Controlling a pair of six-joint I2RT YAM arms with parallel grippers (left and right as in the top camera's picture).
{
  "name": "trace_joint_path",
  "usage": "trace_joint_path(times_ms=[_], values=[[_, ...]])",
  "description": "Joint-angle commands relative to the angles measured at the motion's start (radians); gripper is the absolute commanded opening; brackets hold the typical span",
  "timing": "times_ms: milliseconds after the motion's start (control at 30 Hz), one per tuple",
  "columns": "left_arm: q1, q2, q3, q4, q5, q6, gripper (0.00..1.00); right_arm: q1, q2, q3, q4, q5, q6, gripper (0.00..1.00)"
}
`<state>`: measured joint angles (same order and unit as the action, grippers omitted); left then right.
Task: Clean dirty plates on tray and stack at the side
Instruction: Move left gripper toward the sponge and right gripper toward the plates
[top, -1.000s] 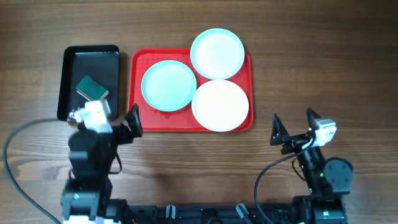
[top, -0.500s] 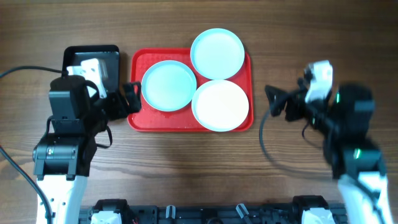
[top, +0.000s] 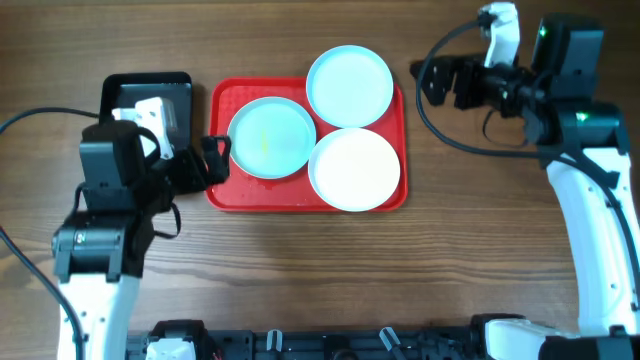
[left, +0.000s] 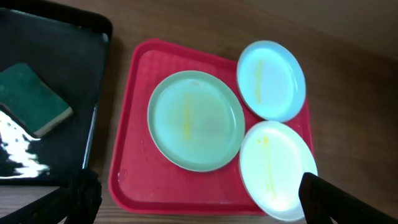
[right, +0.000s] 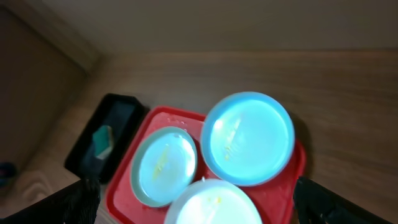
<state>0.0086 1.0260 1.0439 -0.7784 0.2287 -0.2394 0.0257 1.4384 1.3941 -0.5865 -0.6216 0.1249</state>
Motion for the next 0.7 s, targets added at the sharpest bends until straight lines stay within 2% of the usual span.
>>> trace_joint_path(times_ms=[0,167,267,333,467,600,667], values=[[0.040,0.127,0.102,-0.003,-0.021,-0.085,0.96,0.065,0.050,0.055,0.013,-0.030,0.059,1.00],[0.047,0.314,0.347,-0.145,-0.084,-0.129,0.88,0.175,0.148,0.201,-0.119,0.148,0.058,0.99],[0.047,0.411,0.531,-0.285,-0.263,-0.202,0.87,0.243,0.221,0.342,-0.232,0.253,0.059,0.95],[0.047,0.447,0.604,-0.348,-0.321,-0.249,0.88,0.277,0.264,0.419,-0.294,0.317,0.059,0.93],[0.051,0.477,0.639,-0.406,-0.327,-0.296,0.87,0.350,0.347,0.495,-0.347,0.413,0.061,0.87],[0.071,0.511,0.638,-0.444,-0.382,-0.356,0.85,0.418,0.426,0.495,-0.345,0.457,0.088,0.70],[0.075,0.527,0.638,-0.459,-0.438,-0.385,0.85,0.448,0.464,0.495,-0.323,0.457,0.087,0.65]])
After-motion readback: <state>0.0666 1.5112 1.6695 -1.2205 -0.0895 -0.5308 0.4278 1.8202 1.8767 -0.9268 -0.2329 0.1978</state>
